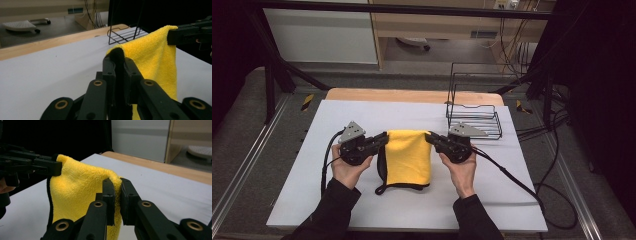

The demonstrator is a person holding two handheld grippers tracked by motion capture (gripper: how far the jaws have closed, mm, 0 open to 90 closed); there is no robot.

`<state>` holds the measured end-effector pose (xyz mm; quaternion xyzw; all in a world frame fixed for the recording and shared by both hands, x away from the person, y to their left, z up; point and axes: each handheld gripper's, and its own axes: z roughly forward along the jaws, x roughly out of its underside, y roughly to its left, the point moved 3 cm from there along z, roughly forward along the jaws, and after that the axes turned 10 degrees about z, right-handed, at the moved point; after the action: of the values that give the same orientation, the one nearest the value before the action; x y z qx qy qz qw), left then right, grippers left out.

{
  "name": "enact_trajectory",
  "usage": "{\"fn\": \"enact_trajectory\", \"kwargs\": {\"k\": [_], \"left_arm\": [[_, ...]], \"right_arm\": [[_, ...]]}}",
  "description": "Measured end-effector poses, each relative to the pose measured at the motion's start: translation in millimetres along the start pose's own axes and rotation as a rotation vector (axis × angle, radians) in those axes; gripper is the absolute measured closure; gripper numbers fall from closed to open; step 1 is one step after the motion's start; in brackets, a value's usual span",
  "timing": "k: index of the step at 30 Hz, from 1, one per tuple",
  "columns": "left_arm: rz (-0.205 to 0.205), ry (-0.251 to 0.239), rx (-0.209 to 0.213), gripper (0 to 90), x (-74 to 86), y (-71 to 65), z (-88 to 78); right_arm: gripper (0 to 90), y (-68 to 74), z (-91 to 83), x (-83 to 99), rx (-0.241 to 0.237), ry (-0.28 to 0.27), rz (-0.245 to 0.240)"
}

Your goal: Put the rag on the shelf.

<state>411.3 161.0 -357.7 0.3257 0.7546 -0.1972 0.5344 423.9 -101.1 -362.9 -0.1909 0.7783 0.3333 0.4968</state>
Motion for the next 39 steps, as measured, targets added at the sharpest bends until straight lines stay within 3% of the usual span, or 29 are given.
{"fn": "enact_trajectory", "kwargs": {"k": [4,10,20,39], "left_arm": [[0.015,-0.038,-0.014,81.3,-8.0,-4.9,-4.0],[0.017,-0.094,-0.014,81.2,-18.7,-9.8,-7.9],[0.033,-0.166,-0.024,81.3,-36.2,-18.8,-6.1],[0.07,-0.263,-0.023,81.2,-70.1,-36.9,2.4]], "right_arm": [[83.9,4.6,-10.4,-7.4,-0.002,-0.047,-0.044],[83.9,9.0,-21.1,-15.9,-0.008,-0.085,-0.069],[84.0,14.2,-38.2,-33.0,0.026,-0.152,-0.124],[84.0,11.4,-71.2,-56.5,0.07,-0.271,-0.144]]}}
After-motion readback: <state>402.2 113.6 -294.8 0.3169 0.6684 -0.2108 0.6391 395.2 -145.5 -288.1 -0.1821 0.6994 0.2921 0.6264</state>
